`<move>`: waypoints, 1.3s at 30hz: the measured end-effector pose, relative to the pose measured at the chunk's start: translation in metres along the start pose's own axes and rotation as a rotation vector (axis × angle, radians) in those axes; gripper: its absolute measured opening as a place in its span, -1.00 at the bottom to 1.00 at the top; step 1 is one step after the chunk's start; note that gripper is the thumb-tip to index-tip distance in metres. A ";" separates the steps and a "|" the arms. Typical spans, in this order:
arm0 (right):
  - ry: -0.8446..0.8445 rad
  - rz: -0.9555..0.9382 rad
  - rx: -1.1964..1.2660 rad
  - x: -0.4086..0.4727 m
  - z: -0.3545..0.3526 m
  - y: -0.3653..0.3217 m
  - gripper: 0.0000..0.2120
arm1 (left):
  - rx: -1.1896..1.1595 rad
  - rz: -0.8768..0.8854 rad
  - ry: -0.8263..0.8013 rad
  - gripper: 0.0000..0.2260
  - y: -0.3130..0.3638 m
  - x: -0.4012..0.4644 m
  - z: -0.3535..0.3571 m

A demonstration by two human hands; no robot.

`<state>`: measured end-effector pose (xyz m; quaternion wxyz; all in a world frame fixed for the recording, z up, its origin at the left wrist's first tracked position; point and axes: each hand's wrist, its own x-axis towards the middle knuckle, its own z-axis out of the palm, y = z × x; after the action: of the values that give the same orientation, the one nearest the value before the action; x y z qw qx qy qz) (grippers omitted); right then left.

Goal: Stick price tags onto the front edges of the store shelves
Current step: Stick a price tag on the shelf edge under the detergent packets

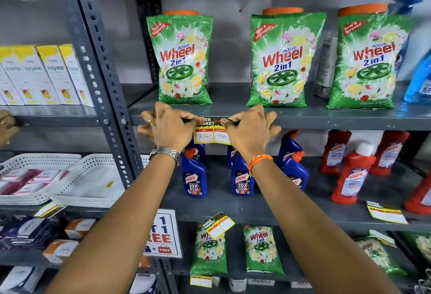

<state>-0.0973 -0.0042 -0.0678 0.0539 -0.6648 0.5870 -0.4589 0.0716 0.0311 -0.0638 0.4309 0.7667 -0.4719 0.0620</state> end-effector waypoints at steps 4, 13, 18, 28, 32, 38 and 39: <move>-0.004 0.005 -0.006 0.000 0.001 -0.001 -0.83 | 0.006 -0.021 -0.001 -0.86 0.002 0.002 0.000; 0.015 0.011 -0.074 0.000 0.003 -0.003 -0.83 | 0.014 -0.026 0.028 -0.86 0.009 -0.002 -0.003; 0.046 -0.015 -0.161 -0.001 0.003 -0.005 -0.81 | 0.069 -0.082 0.107 -0.80 0.010 -0.003 -0.006; 0.086 -0.071 -0.179 0.004 -0.008 0.013 -0.65 | 0.167 0.299 0.217 -0.64 -0.022 -0.001 0.005; 0.051 -0.340 -0.072 0.007 -0.009 0.017 -0.74 | 0.111 0.423 0.234 -0.70 -0.049 -0.001 0.012; -0.219 -0.581 0.107 0.024 0.001 -0.010 -0.78 | 0.305 0.538 0.173 -0.56 -0.071 0.001 0.011; -0.241 -0.585 0.128 0.028 0.003 -0.012 -0.78 | 0.322 0.551 0.181 -0.57 -0.072 0.002 0.011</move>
<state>-0.0897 -0.0249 -0.0472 0.0306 -0.8502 0.3304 -0.4088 0.1249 0.0352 -0.1133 0.3112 0.6598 -0.6055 0.3180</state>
